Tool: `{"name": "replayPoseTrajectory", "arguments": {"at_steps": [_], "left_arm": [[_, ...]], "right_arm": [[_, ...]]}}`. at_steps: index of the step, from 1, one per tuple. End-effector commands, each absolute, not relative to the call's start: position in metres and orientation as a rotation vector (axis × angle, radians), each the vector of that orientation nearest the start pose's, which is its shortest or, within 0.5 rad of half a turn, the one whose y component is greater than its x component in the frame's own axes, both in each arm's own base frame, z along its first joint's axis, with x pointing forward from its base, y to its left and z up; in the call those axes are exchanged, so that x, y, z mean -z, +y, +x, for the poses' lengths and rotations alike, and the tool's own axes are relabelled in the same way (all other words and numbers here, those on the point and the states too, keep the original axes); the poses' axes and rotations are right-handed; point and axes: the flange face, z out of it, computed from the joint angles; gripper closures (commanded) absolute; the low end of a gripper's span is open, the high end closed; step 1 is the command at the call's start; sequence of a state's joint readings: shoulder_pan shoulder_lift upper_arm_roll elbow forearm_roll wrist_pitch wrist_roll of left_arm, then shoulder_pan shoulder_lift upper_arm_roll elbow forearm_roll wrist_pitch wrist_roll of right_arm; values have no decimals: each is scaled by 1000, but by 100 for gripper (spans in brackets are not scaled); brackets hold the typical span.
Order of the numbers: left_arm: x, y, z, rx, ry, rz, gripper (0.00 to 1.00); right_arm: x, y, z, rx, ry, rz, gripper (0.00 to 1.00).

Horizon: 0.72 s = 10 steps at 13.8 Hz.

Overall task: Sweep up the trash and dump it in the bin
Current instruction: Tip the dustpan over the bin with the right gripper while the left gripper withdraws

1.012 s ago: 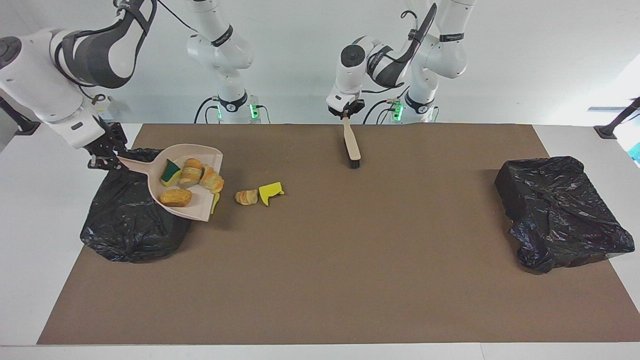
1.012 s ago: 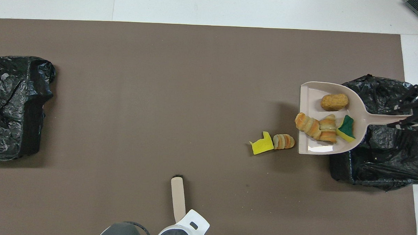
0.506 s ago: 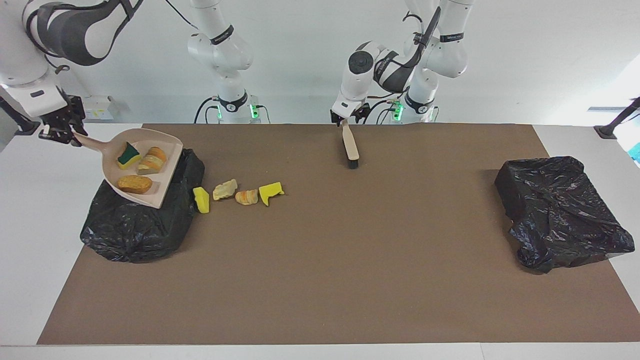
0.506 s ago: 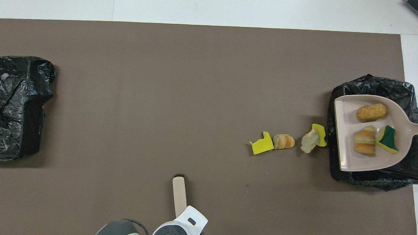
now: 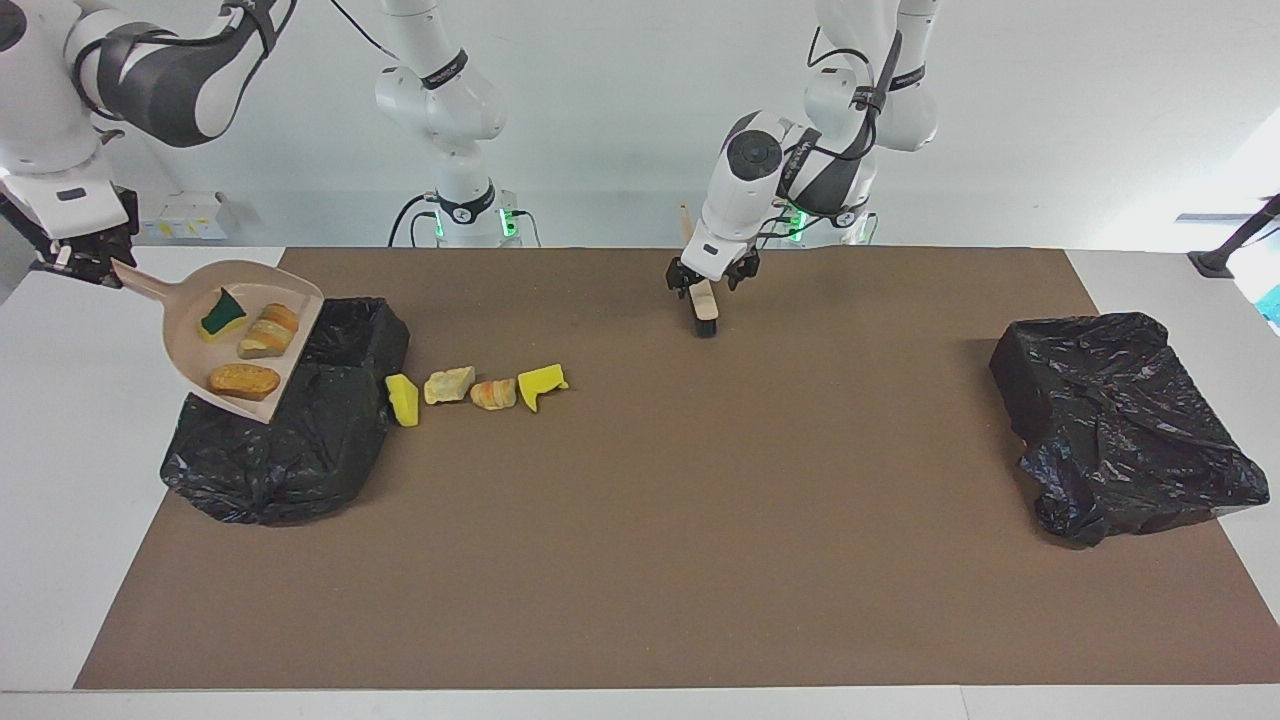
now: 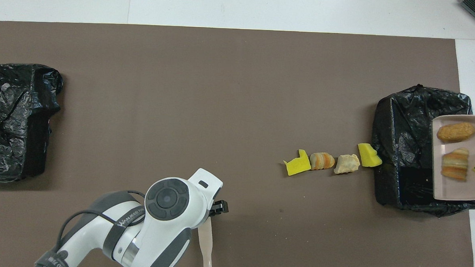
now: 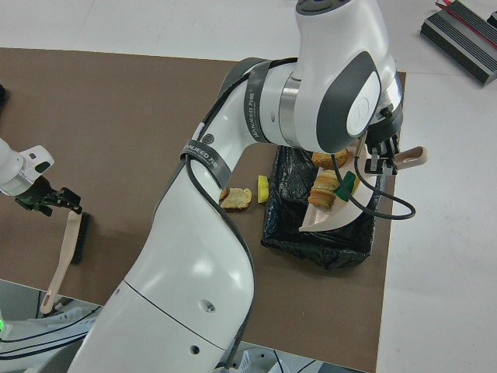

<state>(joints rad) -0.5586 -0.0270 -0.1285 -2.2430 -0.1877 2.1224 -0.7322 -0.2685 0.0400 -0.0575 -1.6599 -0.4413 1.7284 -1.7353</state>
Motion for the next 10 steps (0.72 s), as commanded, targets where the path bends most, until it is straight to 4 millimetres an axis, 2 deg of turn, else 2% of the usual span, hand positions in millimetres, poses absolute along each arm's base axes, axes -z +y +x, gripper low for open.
{"name": "replayPoseTrajectory", "arguments": {"at_steps": [1, 3, 6, 8, 10], "left_arm": [[-394, -314, 424, -269, -195, -3171, 0], [-413, -290, 446, -261, -169, -3178, 0], [-451, -247, 484, -160, -91, -3171, 0], [-478, -218, 504, -157, -31, -3183, 0], [-500, -187, 519, -138, 21, -3157, 0]], "right_arm": [[-589, -190, 538, -786, -2275, -2539, 100], [-593, -177, 539, -880, -2281, -2591, 100], [-595, -176, 539, -927, -2255, -2647, 100], [-605, -173, 537, -924, -2272, -2659, 100], [-612, -149, 545, -1036, -2382, -2605, 100]]}}
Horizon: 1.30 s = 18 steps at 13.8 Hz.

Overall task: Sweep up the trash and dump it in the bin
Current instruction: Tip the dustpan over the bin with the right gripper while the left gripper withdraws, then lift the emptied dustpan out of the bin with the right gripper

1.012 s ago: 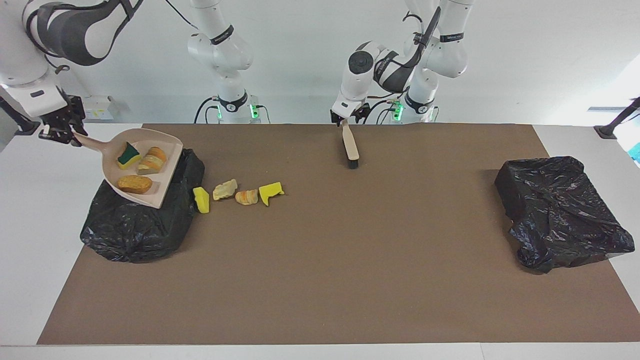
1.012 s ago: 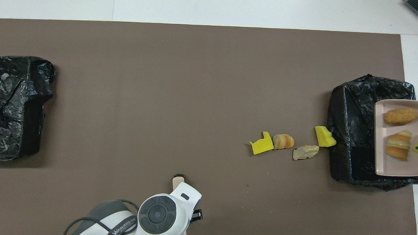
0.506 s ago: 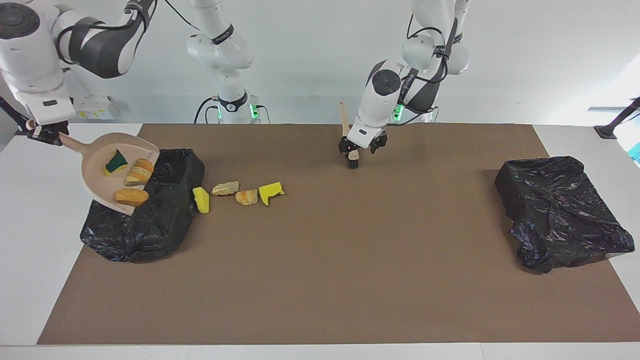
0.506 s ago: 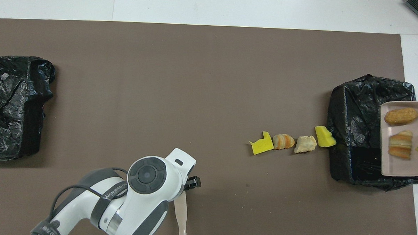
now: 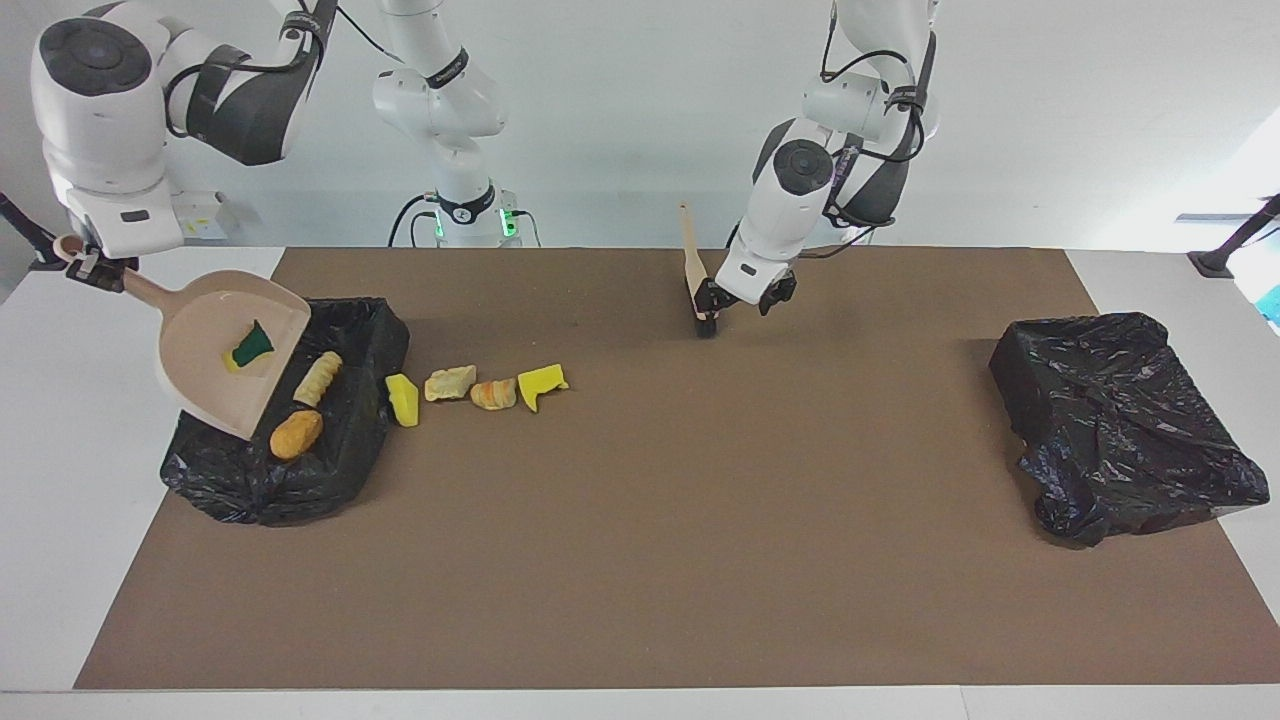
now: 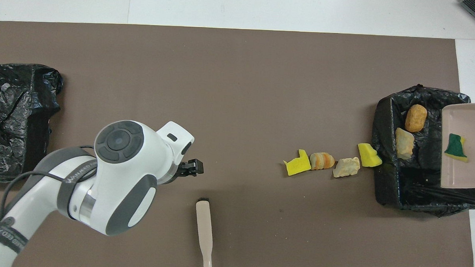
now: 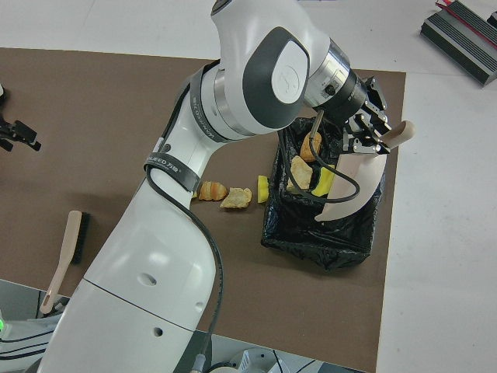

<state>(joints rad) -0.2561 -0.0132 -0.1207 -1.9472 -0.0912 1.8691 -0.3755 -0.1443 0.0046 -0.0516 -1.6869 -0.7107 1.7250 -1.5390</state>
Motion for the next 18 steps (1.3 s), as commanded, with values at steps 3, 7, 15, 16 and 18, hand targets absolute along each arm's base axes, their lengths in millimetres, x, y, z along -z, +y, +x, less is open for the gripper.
{"name": "replayPoseTrajectory", "arguments": {"at_steps": [3, 7, 15, 16, 18], "left_arm": [[-536, -150, 531, -105, 147, -3113, 0], [-589, -111, 537, -92, 199, -3111, 0], [-647, -84, 509, -57, 172, -3098, 0], [-647, -84, 509, -52, 173, -3100, 0], [-648, -83, 509, -47, 168, -3101, 0]], "right_arm": [[-624, -141, 545, -1001, -2376, -2634, 100], [-621, -121, 548, -674, -2245, -2723, 100], [-613, -64, 542, -182, -1417, -3068, 100], [-609, -53, 542, -163, -1333, -3089, 100], [-601, -29, 543, -128, -1163, -3111, 100]]}}
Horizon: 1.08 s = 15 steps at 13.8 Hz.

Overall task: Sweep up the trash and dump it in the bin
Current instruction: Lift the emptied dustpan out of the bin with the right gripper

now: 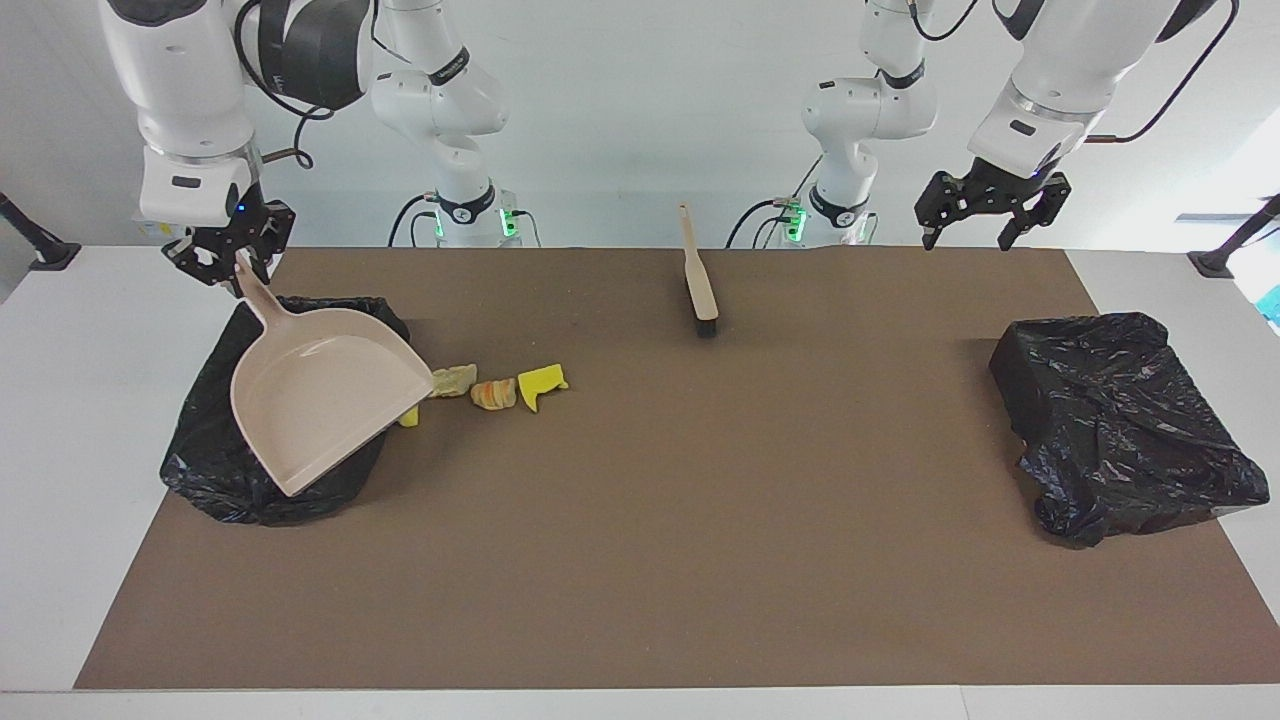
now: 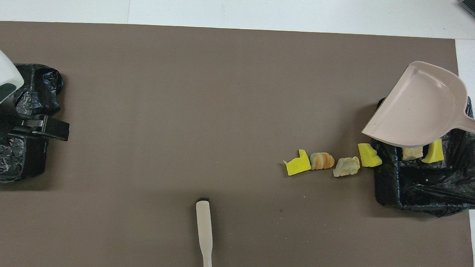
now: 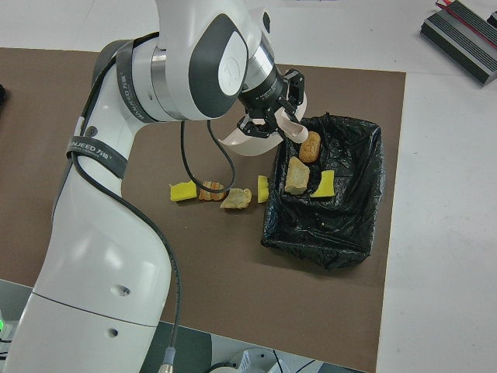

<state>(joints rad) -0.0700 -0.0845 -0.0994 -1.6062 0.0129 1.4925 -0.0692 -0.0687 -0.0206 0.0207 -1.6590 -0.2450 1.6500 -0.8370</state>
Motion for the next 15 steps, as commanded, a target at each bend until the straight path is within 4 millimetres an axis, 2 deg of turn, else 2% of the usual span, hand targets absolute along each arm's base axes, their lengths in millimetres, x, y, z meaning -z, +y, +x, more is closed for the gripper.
{"name": "replayPoseTrajectory", "arguments": {"at_steps": [1, 4, 7, 11, 13, 15], "left_arm": [[-648, -81, 509, -48, 163, -3101, 0], [-647, -83, 509, -55, 168, -3102, 0], [-647, -81, 509, -55, 163, -3102, 0], [-646, -66, 511, -63, 118, -3104, 0], [-646, -66, 511, -65, 113, -3104, 0], [-646, -66, 511, -63, 116, -3104, 0]], "right_arm": [[-596, -19, 543, -114, -1069, -3122, 100], [-582, 27, 549, -80, -811, -3137, 100], [-568, 81, 554, -57, -598, -3137, 100], [-550, 169, 552, -13, -436, -3127, 100], [-540, 224, 545, 8, -377, -3126, 100], [-519, 273, 539, 40, -254, -3133, 100]]}}
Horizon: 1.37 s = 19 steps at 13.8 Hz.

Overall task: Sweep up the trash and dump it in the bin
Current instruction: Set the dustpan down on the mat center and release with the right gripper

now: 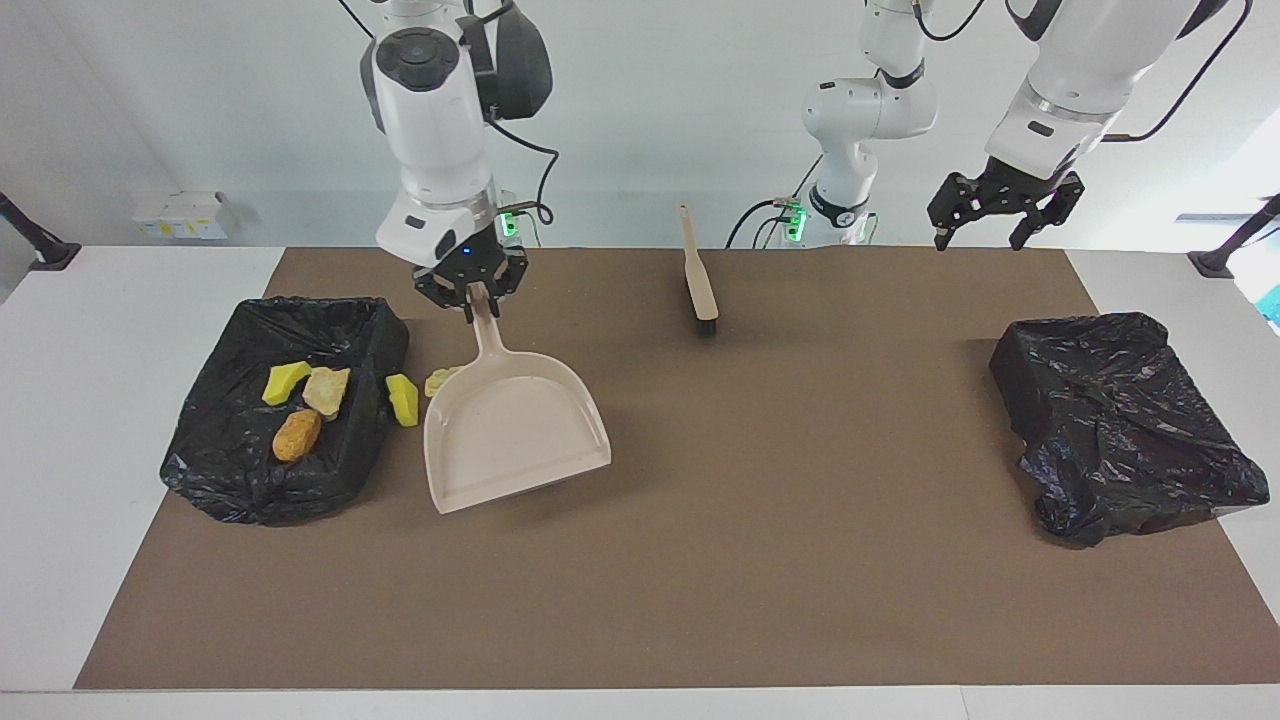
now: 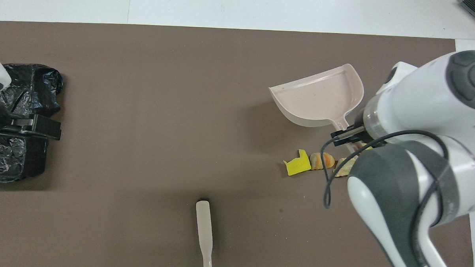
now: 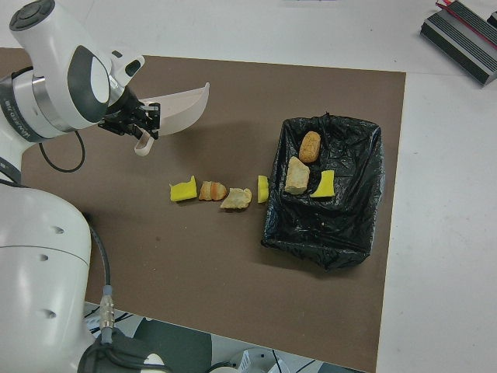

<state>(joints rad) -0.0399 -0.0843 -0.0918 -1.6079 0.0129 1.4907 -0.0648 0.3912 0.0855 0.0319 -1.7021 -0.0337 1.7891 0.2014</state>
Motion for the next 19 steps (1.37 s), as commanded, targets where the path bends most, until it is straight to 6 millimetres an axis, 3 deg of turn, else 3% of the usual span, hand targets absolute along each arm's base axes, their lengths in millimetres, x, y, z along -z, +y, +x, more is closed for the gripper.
{"name": "replayPoseTrajectory", "arguments": {"at_steps": [1, 4, 5, 9, 14, 16, 18, 19], "left_arm": [[-647, -67, 511, -53, 121, -3105, 0], [-647, -71, 511, -54, 131, -3109, 0], [-647, -70, 511, -56, 126, -3109, 0], [-647, -68, 511, -56, 121, -3109, 0], [-646, -69, 511, -61, 124, -3108, 0], [-646, -69, 510, -64, 124, -3108, 0], [-647, -69, 511, -54, 124, -3109, 0], [-647, -70, 511, -54, 124, -3110, 0]], "right_arm": [[-511, 298, 533, 52, -256, -3123, 100], [-482, 353, 520, 82, -233, -3132, 100], [-481, 371, 520, 114, -199, -3123, 100], [-452, 405, 528, 137, -164, -3124, 100], [-395, 465, 510, 246, -64, -3119, 100], [-393, 464, 510, 263, -34, -3119, 100], [-393, 461, 514, 247, 8, -3104, 62], [-394, 462, 512, 264, -13, -3119, 1]]}}
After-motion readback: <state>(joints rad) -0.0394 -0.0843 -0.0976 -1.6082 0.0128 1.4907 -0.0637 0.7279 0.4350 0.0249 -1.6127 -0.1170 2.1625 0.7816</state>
